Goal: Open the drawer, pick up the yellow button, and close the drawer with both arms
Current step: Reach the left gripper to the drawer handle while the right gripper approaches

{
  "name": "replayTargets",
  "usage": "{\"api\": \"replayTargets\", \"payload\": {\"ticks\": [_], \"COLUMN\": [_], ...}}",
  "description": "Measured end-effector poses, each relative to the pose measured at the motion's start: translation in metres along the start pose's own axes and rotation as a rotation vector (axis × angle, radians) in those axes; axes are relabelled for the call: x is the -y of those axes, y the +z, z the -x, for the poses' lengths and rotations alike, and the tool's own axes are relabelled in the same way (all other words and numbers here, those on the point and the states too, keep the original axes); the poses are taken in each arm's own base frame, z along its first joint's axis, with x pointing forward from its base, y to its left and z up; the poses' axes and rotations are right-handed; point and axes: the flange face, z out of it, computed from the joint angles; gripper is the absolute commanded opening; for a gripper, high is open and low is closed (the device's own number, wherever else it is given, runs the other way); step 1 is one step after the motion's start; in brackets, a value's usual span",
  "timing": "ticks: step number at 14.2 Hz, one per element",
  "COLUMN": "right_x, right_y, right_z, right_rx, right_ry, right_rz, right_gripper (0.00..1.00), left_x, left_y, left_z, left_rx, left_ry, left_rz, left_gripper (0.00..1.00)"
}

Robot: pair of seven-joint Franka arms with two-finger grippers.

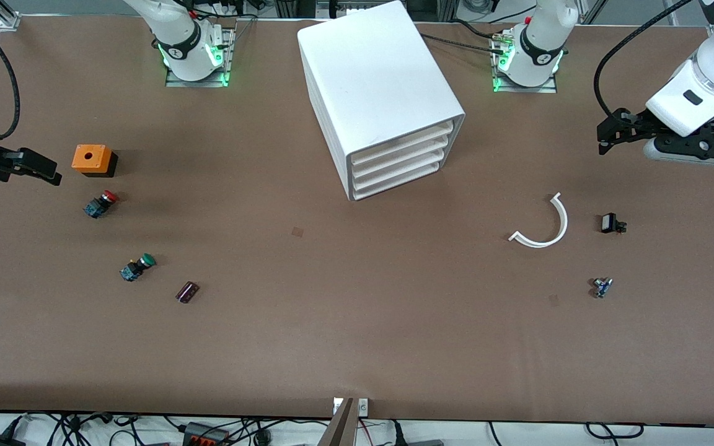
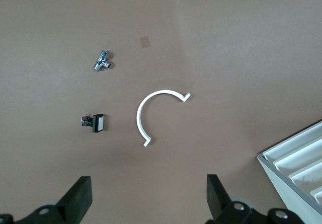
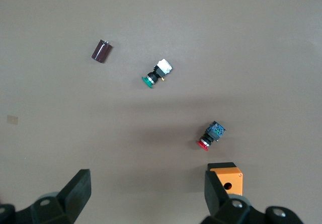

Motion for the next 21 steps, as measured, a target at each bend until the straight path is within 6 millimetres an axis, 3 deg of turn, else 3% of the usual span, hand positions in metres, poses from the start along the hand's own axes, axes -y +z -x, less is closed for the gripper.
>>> {"api": "replayTargets", "payload": {"ticks": [8, 10, 15, 19, 21], "right_x": [0.001, 0.012, 0.086, 0.121, 0.148], "right_y": [0.002, 0.007, 0.024, 0.030, 0.035], "right_z": [0.000, -0.001, -0.006, -0.007, -0.009], "right_rx": [0.005, 0.012, 0.028, 0.023, 0.003], "right_ry": [-0.002, -0.021, -0.127, -0.163, -0.199], "right_rz": [0.000, 0.000, -0.034, -0.100, -0.115], "right_gripper": [1.00, 1.00, 1.00, 1.00, 1.00], "left_x": [0.000, 0.000, -0.009, -0.040, -0.056], "left_y": [0.000, 0.000, 0.015, 0.048, 0.066], "left_z": [0.000, 0.000, 0.004, 0.003, -0.005], "left_rx": [0.000, 0.000, 0.106, 0.314, 0.363], "left_ry": [0.000, 0.000, 0.008, 0.040, 0.084], "left_rz": [0.000, 0.000, 0.048, 0.237, 0.372], "left_gripper": [1.00, 1.00, 1.00, 1.00, 1.00]}}
